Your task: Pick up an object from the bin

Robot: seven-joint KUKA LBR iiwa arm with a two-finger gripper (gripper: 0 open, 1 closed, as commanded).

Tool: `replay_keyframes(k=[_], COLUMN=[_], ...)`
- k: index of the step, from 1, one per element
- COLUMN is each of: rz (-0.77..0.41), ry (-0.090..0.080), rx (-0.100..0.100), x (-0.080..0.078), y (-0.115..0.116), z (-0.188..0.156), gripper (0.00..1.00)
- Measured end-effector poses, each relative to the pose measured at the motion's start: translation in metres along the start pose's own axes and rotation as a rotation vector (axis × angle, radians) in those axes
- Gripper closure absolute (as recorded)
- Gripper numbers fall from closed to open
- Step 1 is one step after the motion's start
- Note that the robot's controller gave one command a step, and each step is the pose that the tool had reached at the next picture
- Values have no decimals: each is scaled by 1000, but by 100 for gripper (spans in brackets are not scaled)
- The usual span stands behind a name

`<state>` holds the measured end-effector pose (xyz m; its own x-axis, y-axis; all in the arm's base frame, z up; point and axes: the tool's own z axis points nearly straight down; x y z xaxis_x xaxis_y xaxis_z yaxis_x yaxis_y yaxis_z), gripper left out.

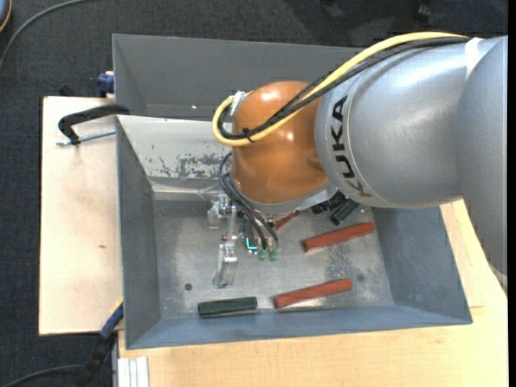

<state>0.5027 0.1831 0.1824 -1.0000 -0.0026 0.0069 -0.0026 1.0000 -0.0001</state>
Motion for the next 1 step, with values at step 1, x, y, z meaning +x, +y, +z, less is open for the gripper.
replay_keyframes(k=[1], rz=[-70], ry=[0], rx=[4], x=[-7], y=[-121], z=[103], gripper=[0])
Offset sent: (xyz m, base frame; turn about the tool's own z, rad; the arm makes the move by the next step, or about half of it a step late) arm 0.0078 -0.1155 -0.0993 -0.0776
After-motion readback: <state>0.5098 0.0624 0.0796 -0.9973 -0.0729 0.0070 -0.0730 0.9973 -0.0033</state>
